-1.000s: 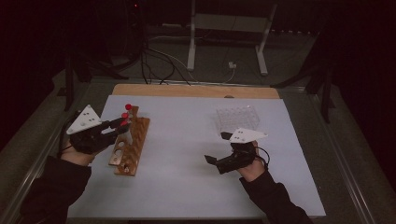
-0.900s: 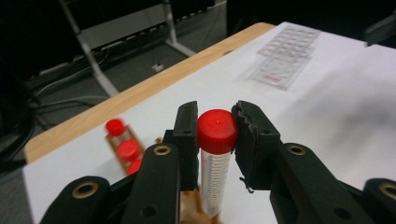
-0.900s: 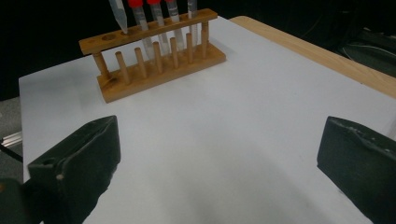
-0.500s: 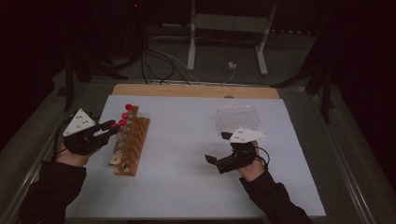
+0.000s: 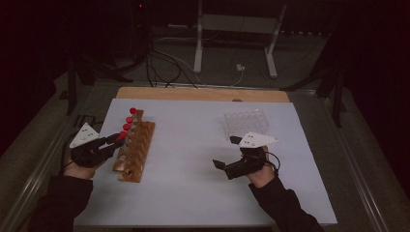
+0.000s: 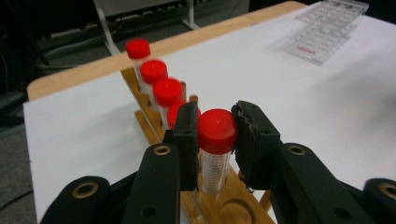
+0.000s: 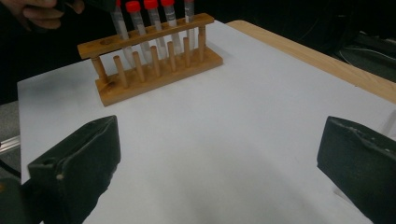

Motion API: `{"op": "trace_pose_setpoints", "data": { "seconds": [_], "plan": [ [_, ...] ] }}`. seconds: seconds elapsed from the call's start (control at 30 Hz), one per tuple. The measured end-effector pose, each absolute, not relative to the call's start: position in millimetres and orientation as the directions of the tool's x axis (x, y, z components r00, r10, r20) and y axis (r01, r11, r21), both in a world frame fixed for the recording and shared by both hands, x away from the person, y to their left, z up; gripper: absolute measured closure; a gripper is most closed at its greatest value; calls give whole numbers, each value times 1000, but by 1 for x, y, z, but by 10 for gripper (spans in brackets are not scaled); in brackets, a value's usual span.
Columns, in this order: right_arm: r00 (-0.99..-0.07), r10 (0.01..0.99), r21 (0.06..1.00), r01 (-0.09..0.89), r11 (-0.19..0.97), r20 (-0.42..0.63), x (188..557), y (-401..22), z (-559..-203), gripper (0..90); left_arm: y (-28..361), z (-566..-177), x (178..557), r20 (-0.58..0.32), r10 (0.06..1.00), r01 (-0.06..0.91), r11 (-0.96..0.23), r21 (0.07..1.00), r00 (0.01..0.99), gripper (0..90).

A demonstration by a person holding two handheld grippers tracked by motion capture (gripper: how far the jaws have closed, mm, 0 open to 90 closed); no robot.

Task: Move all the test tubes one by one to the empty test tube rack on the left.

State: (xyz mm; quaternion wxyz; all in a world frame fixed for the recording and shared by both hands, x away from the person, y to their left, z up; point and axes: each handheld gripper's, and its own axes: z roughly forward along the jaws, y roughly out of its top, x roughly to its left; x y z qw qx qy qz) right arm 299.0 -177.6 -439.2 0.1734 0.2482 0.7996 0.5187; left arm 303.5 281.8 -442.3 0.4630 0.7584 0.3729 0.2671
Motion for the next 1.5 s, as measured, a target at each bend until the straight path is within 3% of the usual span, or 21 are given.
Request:
{"op": "trace_pose_setpoints", "data": {
  "seconds": [0.53,0.77,0.87,1.2,1.5],
  "plan": [
    [-820,572,914,216,343,-20,298,-177,-440,0,284,-450,305,23,813,351,-277,895,582,701],
    [-815,578,916,214,339,-23,297,-181,-438,0,273,-432,294,25,791,322,-277,905,611,318],
    [-813,581,917,216,335,-21,296,-183,-438,0,263,-423,290,19,766,312,-283,907,642,205],
    [-809,587,919,217,330,-19,294,-188,-439,0,225,-408,286,19,661,251,-312,916,750,22],
    [-803,596,917,229,327,-12,292,-193,-443,0,182,-419,286,15,552,223,-360,906,834,21]
  ]
}}
